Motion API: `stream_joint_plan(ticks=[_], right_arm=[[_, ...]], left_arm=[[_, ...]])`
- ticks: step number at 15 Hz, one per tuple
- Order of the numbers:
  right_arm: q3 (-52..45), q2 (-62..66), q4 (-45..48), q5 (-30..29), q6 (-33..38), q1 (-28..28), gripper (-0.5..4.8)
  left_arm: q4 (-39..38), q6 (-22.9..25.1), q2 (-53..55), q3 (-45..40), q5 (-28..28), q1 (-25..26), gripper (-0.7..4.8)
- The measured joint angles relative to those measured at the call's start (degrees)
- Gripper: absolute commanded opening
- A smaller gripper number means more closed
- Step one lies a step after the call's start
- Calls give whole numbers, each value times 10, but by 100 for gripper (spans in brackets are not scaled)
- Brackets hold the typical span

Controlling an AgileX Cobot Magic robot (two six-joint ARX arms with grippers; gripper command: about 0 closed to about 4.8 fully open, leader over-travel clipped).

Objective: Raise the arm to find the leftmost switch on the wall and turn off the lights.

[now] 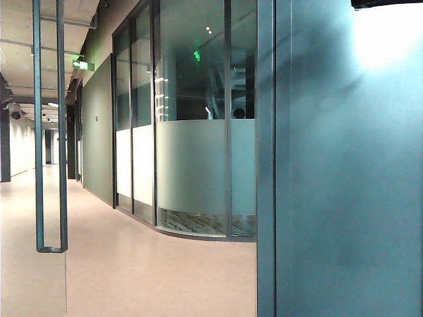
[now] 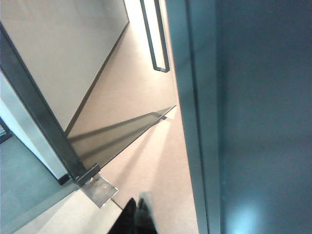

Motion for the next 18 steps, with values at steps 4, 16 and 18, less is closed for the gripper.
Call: stream_joint_plan(ticks=[4,16,18], right_arm=[[0,0,0,0,0,0,-1],[0,0,0,0,0,0,-1],[0,0,0,0,0,0,-1]], left_arm=[[35,-1,-30,-97,15,2,-5],[100,13,-30,-189,70,2,-5],[127,13,-30,-205,75,2,-5]])
